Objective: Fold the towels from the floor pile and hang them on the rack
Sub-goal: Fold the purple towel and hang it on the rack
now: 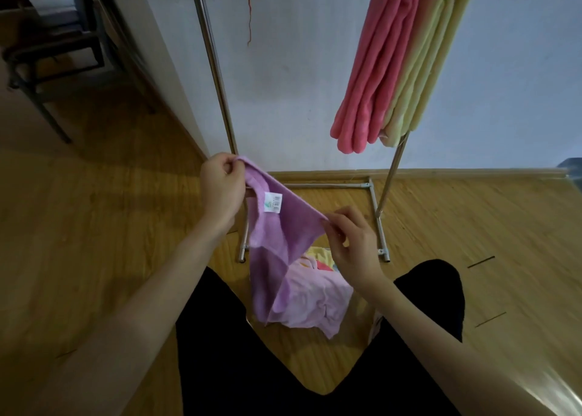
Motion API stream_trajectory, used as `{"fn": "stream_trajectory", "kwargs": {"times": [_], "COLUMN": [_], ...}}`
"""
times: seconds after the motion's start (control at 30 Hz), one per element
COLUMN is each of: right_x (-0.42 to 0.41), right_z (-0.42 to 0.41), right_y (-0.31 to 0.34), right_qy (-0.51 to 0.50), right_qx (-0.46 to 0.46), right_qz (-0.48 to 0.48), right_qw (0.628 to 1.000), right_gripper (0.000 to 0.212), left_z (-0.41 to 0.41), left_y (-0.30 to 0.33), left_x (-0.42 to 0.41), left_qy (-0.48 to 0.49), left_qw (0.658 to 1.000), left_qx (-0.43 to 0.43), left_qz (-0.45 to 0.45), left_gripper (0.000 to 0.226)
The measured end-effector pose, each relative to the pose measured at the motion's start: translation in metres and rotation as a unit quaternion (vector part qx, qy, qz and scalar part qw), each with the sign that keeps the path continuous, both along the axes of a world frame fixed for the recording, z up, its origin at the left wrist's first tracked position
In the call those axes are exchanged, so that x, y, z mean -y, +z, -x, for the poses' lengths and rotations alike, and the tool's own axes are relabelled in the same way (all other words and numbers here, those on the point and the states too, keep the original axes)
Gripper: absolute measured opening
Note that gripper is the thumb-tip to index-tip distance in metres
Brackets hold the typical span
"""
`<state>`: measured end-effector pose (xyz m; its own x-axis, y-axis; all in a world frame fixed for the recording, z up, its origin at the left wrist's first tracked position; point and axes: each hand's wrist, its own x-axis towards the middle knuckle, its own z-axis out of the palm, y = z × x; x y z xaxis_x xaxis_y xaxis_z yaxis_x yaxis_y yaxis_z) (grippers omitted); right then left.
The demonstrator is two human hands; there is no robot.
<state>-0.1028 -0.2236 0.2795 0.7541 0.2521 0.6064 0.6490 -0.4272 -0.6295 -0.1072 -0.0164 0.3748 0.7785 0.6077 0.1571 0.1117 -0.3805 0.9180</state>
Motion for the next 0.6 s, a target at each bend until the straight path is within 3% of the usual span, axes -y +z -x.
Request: {"fn": "stream_trajectory", "kwargs": {"times": [0.1,0.27,0.5,0.6], "right_x": [-0.009,-0.018,-0.033,-0.040], "right_z": [0.013,0.018,0.020,0.021], "right_y": [-0.001,0.000,0.002,0.004], "right_qy": [0.046,0.129,0.100,0.052], "right_qx": [0.028,0.062,-0.063,-0.073], "right_qz": [-0.007,0.113,0.069,0.047], "right_qw": [0.999,0.983,0.991,0.995], "right_gripper": [0.022,0.027,0.028,0.033], "left_z": [0.002,0.004,0.006,0.007], "left_y": [0.000,-0.007,-0.009,-0.011], "left_x": [-0.001,0.003,0.022,0.029], "left_qy": [0.016,0.026,0.042,0.044], "left_qw": [1.000,0.997,0.990,0.988], "left_qx": [-0.002,-0.001,0.045,0.056], "left_qz": [0.019,0.066,0.128,0.134], "left_gripper": [0.018,0.017,0.016,0.015]}}
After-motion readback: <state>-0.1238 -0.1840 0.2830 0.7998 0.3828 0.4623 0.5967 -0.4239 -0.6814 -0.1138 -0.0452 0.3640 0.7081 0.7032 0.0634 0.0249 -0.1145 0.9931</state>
